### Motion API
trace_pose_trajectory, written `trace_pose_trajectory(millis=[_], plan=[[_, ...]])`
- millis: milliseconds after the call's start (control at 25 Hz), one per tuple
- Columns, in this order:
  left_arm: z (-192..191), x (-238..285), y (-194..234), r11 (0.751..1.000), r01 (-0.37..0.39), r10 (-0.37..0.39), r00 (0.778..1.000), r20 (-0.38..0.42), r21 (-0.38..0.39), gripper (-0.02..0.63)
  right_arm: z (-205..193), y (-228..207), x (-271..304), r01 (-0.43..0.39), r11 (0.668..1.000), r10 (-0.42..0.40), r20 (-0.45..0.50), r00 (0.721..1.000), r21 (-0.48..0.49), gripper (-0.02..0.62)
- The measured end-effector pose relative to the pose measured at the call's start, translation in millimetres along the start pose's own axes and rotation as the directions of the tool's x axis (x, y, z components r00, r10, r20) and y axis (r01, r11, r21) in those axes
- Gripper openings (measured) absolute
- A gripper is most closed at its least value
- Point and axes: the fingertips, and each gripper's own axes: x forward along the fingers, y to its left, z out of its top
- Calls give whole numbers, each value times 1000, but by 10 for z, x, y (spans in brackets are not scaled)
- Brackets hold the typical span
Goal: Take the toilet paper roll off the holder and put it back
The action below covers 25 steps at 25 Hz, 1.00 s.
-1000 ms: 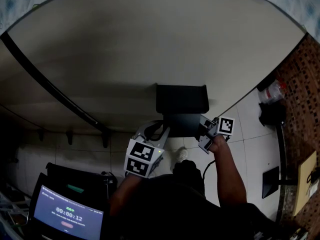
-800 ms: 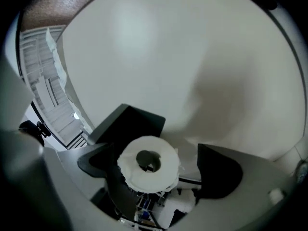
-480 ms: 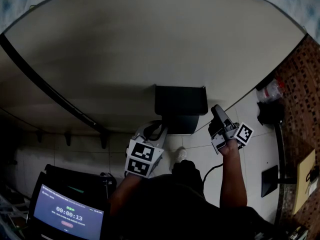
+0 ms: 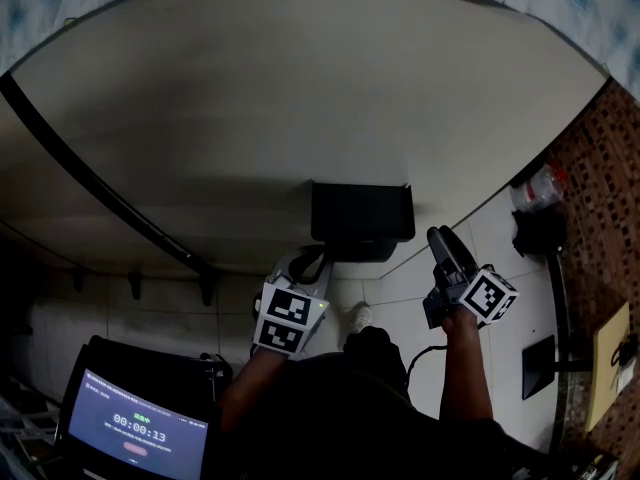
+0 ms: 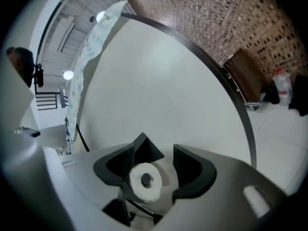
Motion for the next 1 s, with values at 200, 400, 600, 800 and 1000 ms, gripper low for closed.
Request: trace_pose_trajectory(millis=[200, 400, 600, 800, 1000], plan=[[-10, -57, 53, 1000, -18, 18, 1000, 10, -8, 40, 99, 35, 6, 18, 991, -13, 39, 999, -130, 249], [9, -111, 203, 997, -79, 80, 996, 38, -27, 20, 352, 146, -135, 164, 928, -94, 215, 972, -336, 162], [329, -307, 399, 984, -177, 178, 967, 180, -24, 18, 497, 489, -191, 234, 822, -67, 320, 945, -519, 34], [760, -522, 436, 972, -237, 223, 910, 350, -2, 18, 421, 707, -116, 221, 772, -31, 313, 949, -596, 0], [758, -616, 378, 965, -261, 242, 899, 365, 3, 18, 185, 939, -70, 165, 739, 18, 264, 964, -653, 1]])
